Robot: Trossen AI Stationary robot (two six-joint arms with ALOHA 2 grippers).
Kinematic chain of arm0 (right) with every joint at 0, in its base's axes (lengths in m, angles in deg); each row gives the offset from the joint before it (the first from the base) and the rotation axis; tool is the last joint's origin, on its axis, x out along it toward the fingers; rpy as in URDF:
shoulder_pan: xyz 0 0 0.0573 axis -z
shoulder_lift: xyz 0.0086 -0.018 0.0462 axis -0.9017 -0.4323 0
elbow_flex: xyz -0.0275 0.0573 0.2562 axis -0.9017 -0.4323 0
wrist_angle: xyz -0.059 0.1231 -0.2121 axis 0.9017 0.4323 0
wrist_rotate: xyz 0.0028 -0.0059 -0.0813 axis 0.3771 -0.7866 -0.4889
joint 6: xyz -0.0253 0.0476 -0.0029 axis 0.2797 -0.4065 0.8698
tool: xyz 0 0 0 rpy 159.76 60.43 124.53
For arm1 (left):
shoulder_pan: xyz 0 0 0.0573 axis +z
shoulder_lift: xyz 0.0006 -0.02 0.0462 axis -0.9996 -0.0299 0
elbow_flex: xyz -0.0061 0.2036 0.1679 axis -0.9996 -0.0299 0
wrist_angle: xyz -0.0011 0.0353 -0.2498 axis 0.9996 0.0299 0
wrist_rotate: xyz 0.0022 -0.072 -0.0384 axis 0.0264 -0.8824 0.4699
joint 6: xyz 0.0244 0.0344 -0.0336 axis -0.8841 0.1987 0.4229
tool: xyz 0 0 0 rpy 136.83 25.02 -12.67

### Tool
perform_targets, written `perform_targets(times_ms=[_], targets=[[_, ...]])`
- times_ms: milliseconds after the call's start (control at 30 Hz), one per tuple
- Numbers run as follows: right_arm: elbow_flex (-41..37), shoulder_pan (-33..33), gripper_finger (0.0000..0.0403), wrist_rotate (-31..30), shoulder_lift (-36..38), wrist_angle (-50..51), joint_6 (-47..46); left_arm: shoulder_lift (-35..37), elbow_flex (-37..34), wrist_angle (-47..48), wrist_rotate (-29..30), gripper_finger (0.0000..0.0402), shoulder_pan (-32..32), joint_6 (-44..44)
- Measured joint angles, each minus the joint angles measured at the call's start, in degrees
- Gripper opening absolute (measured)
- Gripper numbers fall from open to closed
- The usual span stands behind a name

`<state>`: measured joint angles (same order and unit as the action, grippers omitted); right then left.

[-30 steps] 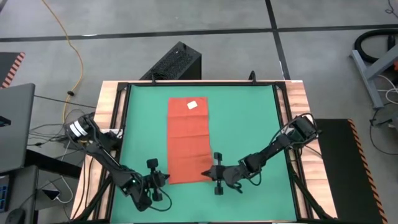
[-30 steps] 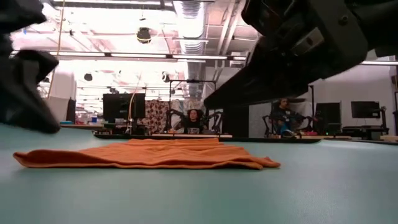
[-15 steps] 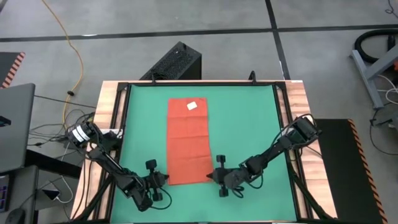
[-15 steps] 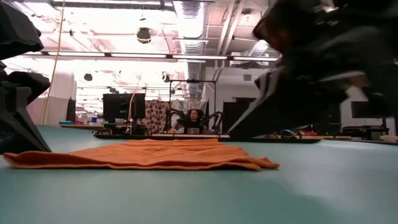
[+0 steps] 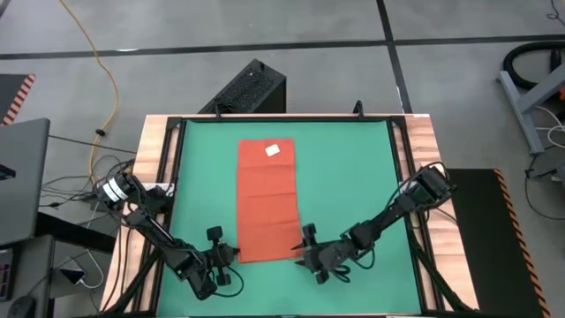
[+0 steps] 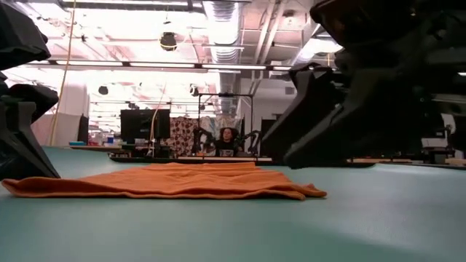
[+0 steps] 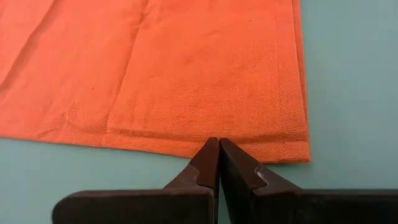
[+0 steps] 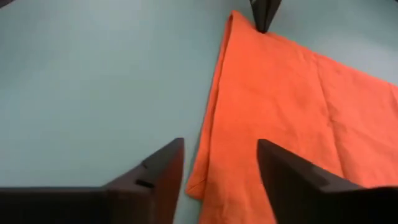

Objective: Roll towel
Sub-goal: Roll the orange microfiber towel

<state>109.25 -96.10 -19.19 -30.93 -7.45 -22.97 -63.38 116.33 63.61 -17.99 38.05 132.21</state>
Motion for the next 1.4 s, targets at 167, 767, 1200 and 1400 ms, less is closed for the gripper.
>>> perform_targets(times_ms=[167,767,1200,1400], targets=[[0.0,0.68,0.0263,-0.01,-0.13,-0.77,-0.09,-0.04,-0.04,-0.02,0.43,0.0,0.0,0.07],[2.19,0.09,0.0249,-7.67,-7.3,4.27,-10.27,-0.07,-0.09,-0.69,0.59,0.0,0.02,0.22],[1.99,0.31,0.0104,-9.35,-7.45,7.84,-14.79,-0.07,-0.08,-0.62,0.69,0.0,0.02,-0.23],[2.23,-0.25,0.0037,-10.25,-7.58,8.04,-14.93,-0.07,0.68,-1.53,1.42,0.0,0.04,-0.4]])
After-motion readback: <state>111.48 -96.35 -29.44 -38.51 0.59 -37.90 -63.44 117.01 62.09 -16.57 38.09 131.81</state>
